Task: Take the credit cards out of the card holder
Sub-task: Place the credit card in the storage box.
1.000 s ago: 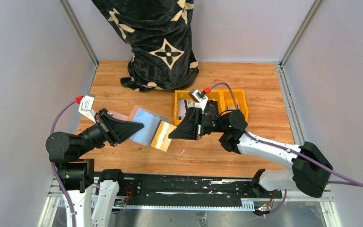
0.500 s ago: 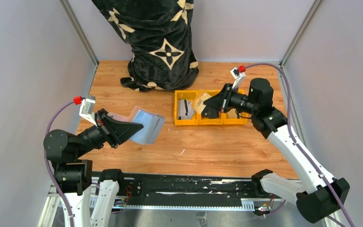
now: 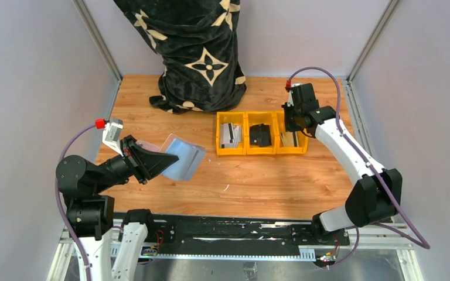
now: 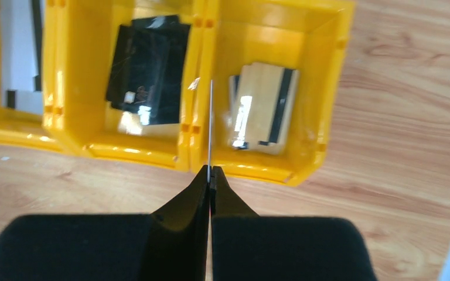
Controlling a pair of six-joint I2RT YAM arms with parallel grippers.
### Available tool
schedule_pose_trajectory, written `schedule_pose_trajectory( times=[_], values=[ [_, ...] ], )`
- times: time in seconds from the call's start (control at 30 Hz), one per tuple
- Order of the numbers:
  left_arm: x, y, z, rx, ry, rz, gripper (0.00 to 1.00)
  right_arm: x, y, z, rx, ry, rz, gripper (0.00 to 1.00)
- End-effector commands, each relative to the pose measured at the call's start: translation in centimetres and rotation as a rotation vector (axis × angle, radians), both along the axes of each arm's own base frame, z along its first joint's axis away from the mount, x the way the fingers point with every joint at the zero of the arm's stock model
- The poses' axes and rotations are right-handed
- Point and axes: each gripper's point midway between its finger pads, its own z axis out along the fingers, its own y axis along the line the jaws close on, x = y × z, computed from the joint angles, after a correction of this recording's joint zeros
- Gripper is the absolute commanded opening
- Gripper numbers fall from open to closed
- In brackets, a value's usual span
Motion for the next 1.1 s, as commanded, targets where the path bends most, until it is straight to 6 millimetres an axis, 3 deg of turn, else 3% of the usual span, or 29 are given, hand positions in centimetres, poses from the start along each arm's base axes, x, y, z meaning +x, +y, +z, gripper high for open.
schedule_pose_trajectory(
  times=[0.0, 0.23, 0.6, 0.8, 0.97, 1.07],
  values=[
    [-0.6, -0.2, 0.9, 0.009, -0.040, -0.026, 0.00, 1.7, -3.9, 1.8, -0.201, -0.041, -0.072, 0.00],
    [-0.9, -0.3, 0.9, 0.010, -0.039, -0.040, 0.00, 3.2, -5.2, -1.0, -0.307, 0.036, -0.078, 0.00],
    [-1.2, -0.4, 0.8, 0.016, -0.047, -0.052, 0.00, 3.9, -1.5, -5.9, -0.046, 0.208, 0.053, 0.00],
    [-1.1, -0.4, 0.7, 0.017, -0.047, -0.053, 0.00, 3.7, -2.5, -8.7, -0.010, 0.296, 0.026, 0.00],
    [-1.0, -0.3, 0.7, 0.016, -0.044, -0.050, 0.00, 3.5, -3.4, -9.6, -0.048, 0.321, -0.015, 0.18],
    [-1.0, -0.4, 0.6, 0.015, -0.040, -0.052, 0.00, 3.7, -4.2, -8.2, -0.082, 0.277, -0.047, 0.27]
  ],
)
